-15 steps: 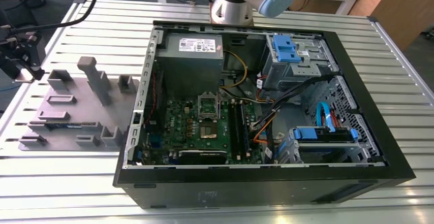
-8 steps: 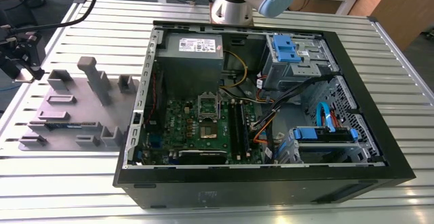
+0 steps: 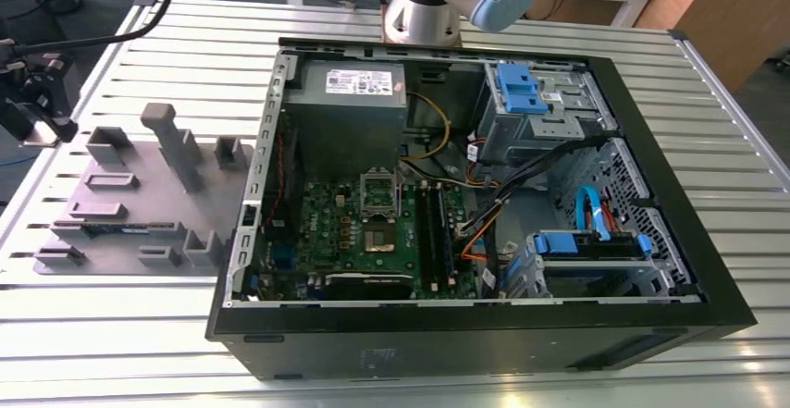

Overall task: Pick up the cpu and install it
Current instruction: 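Pick up the cpu and move it towards the insertion slot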

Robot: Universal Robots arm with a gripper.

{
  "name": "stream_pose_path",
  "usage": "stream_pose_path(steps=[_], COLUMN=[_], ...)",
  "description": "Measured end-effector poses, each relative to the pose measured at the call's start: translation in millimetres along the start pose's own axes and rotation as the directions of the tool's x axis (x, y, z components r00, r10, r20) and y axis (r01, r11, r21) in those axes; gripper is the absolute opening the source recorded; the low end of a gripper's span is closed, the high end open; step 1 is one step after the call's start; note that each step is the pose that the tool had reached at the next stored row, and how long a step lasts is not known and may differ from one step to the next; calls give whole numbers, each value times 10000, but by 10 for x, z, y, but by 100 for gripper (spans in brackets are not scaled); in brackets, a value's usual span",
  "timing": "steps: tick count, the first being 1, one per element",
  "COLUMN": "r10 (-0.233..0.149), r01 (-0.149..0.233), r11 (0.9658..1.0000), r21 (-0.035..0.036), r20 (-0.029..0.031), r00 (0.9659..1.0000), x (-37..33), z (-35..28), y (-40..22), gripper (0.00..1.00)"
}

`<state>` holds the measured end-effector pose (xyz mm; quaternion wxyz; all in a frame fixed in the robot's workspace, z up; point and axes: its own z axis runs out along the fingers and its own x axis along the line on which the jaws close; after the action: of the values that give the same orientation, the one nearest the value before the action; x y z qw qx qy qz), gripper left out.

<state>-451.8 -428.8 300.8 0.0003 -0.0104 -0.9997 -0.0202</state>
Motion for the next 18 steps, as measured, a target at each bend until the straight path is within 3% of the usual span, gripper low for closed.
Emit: stream_pose_path(steps=[4,18], r10=[0,0], r01=[0,0], r11=[10000,10000], r21=[1,0], r20=[0,0], r00=[10000,10000], x=[0,0], z=[-81,-449], y=[3,18], gripper=[47,47])
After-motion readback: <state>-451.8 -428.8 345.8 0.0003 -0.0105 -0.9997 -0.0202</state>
